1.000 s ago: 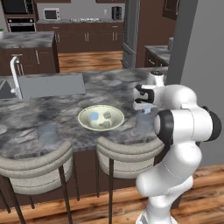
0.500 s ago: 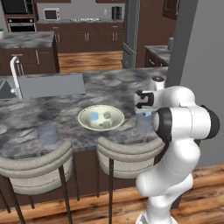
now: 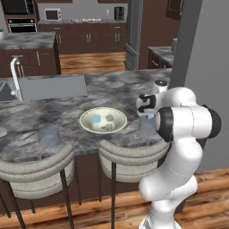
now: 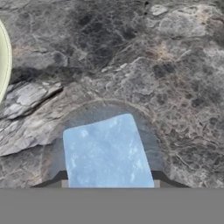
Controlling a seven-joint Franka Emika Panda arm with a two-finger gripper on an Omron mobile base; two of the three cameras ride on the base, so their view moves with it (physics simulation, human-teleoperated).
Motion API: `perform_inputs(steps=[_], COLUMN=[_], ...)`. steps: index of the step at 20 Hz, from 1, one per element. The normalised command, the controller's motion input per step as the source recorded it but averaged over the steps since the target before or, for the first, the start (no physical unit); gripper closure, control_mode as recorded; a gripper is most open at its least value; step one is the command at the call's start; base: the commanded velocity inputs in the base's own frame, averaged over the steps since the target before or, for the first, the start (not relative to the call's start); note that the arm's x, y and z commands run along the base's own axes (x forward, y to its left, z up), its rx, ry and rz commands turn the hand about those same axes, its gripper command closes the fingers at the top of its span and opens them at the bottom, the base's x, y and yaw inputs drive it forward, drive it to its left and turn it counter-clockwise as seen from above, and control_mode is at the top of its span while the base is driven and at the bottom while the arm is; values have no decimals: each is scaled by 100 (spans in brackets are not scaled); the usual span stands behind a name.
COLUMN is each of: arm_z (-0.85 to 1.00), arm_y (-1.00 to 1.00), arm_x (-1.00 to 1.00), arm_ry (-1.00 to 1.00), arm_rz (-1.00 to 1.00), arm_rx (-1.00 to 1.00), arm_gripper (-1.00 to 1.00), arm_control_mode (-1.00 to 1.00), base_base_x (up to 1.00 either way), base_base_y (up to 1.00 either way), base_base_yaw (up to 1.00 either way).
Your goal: There are four ice cubes in the ice bowl. Place two ice cubes in each glass of water.
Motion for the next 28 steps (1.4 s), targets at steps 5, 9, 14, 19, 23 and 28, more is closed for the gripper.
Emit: perform_inputs(steps=[5,9,14,19,23,28], arm_z=[-29,-9,0,15,56,37], arm_y=[0,0,0,0,7,93], arm_x=[0,2,2,0,-21,-39], arm_ry=[-1,0,0,-4,-14,-4], arm_rz=[0,0,0,0,0,0], arm_rx=[0,0,0,0,0,1], arm_gripper=[100,100,-100,-100,-100,-100], arm_control_mode=[-100,-100,-100,-100,-100,-100], base_base_x=[0,0,0,0,0,0], base_base_y=[0,0,0,0,0,0], base_base_yaw=[0,0,0,0,0,0])
